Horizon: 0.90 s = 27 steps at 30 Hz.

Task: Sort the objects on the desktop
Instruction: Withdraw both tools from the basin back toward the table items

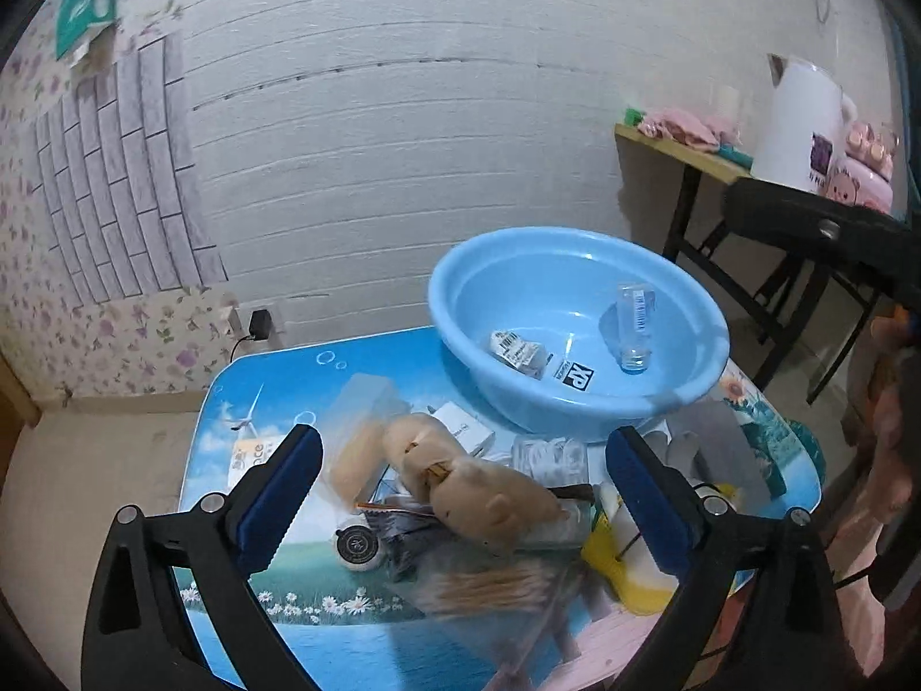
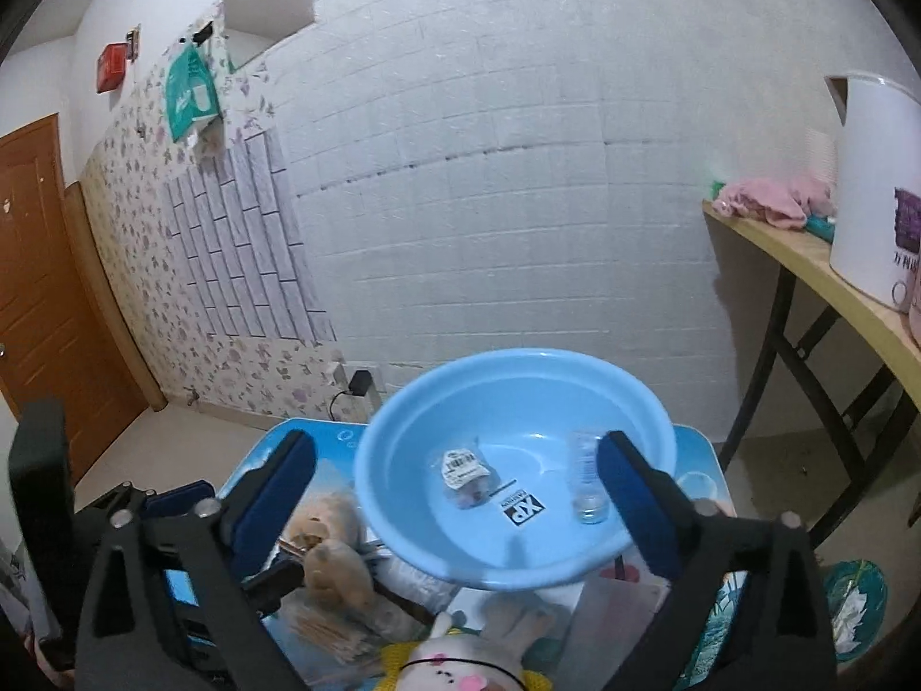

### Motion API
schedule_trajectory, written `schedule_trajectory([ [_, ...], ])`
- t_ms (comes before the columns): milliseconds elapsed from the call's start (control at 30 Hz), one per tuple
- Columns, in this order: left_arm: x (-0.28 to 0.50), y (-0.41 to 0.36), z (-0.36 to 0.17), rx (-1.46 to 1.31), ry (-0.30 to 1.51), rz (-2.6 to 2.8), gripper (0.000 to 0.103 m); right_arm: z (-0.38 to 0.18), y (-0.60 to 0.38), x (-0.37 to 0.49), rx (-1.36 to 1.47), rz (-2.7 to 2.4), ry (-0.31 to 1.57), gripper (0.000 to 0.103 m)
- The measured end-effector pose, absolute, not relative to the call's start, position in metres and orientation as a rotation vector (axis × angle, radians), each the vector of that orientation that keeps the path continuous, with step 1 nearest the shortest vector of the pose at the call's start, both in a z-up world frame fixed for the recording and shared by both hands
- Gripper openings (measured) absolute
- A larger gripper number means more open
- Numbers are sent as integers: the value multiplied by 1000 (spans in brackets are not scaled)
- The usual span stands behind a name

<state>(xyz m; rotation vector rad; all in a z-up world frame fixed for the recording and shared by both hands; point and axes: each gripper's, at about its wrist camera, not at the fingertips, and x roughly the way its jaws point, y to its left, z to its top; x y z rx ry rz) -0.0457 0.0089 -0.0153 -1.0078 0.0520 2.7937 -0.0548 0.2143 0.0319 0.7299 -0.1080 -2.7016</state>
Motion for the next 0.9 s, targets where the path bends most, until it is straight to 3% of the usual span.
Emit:
schedule_trajectory([
  [333, -39, -6, -5, -1011, 26, 2904, 103, 27, 194, -39, 807, -2672, 61, 103],
  [900, -18, -20, -27, -1197, -23, 2857, 103, -12, 221, -26, 980, -2676, -35, 103],
])
